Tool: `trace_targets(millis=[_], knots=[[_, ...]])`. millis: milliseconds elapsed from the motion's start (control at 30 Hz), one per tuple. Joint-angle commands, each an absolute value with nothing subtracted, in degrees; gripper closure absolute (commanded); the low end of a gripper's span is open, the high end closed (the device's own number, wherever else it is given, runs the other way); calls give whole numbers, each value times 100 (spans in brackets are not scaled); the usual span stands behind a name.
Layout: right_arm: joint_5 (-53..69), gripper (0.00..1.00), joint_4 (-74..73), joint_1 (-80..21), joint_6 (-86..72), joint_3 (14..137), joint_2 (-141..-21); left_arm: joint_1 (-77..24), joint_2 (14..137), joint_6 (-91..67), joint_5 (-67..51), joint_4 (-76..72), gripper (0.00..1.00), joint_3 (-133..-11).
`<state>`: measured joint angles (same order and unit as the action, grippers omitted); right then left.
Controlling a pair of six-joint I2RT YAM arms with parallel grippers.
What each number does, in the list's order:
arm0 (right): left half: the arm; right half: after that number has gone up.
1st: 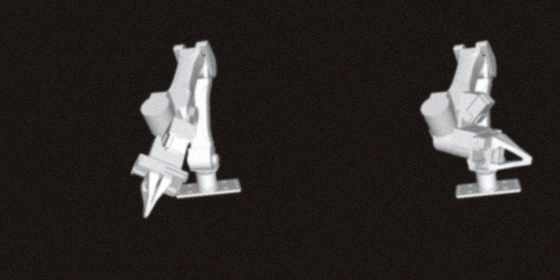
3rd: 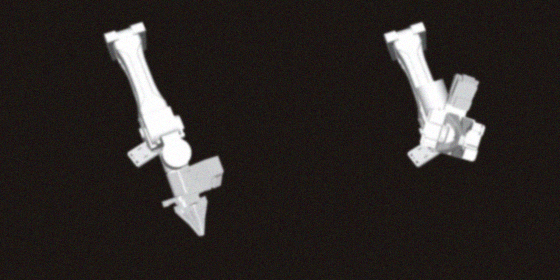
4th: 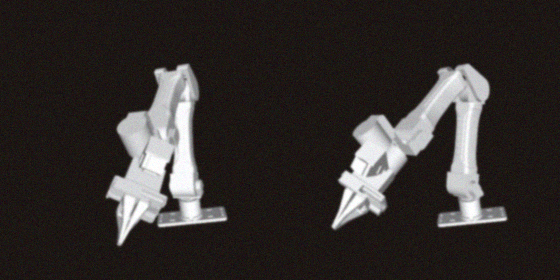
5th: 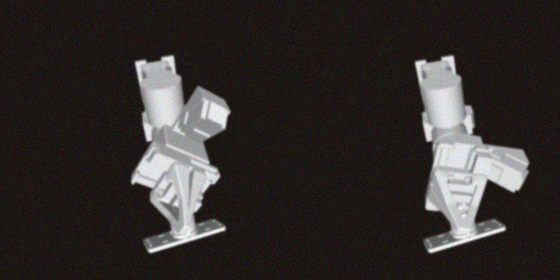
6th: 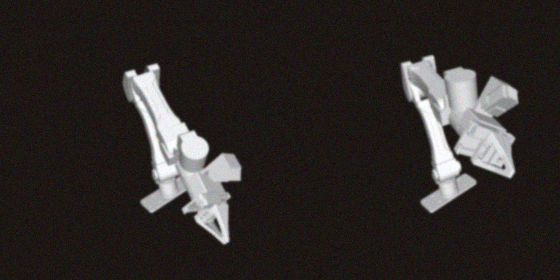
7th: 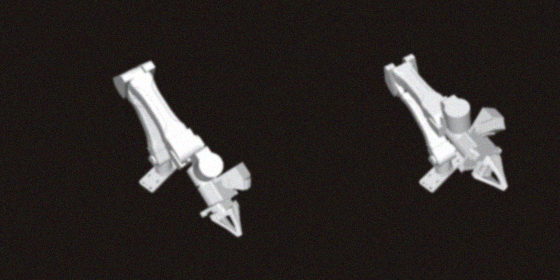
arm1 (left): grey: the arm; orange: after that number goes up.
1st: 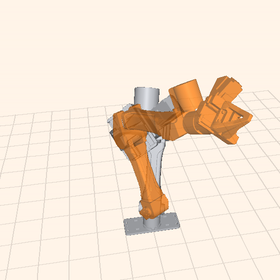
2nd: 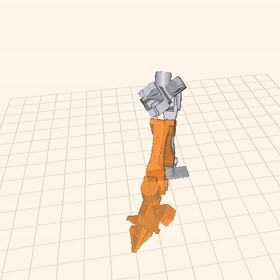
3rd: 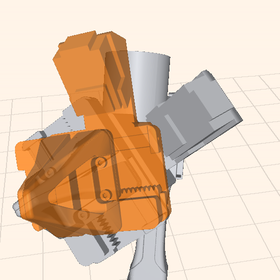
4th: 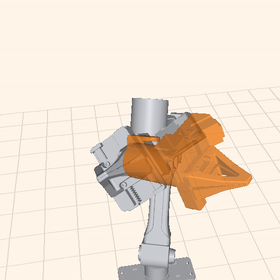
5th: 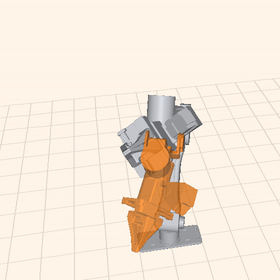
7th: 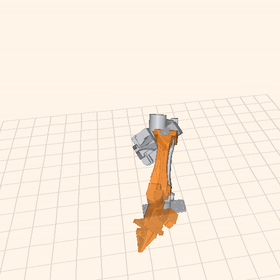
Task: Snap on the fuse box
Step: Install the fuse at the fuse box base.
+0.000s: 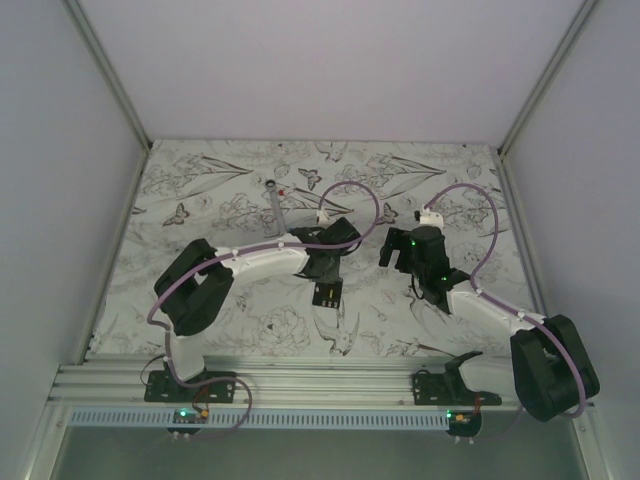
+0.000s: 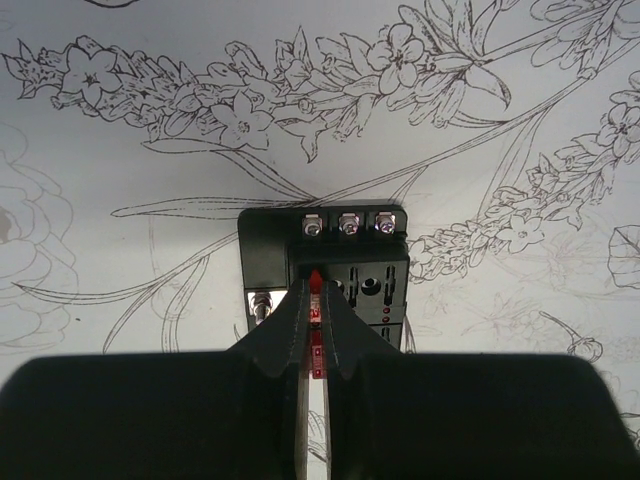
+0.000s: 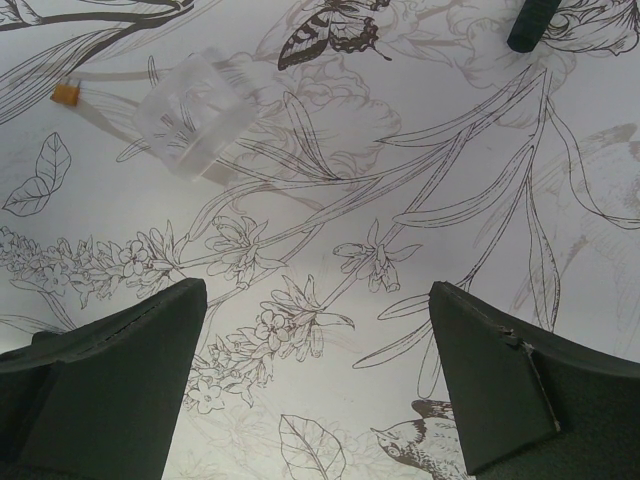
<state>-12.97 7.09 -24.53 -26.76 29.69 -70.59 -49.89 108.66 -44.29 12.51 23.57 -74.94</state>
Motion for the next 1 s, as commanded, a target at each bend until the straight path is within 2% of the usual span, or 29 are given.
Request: trace_targets(millis=[0,300,967], knots=[[-1300,0,881,-2417,-2684,3049,-7059,-4974,11289,-4197,1338,3960,100,-6957],[-1223,0,901,-2417,-2712,3047,-7067,-4760,10543,-3897,1361,4351,100,-6793],[-1150,0,930,-2417,-2733,3032,-7086,-4278,11203,-3509,625,3868,100,-6884]])
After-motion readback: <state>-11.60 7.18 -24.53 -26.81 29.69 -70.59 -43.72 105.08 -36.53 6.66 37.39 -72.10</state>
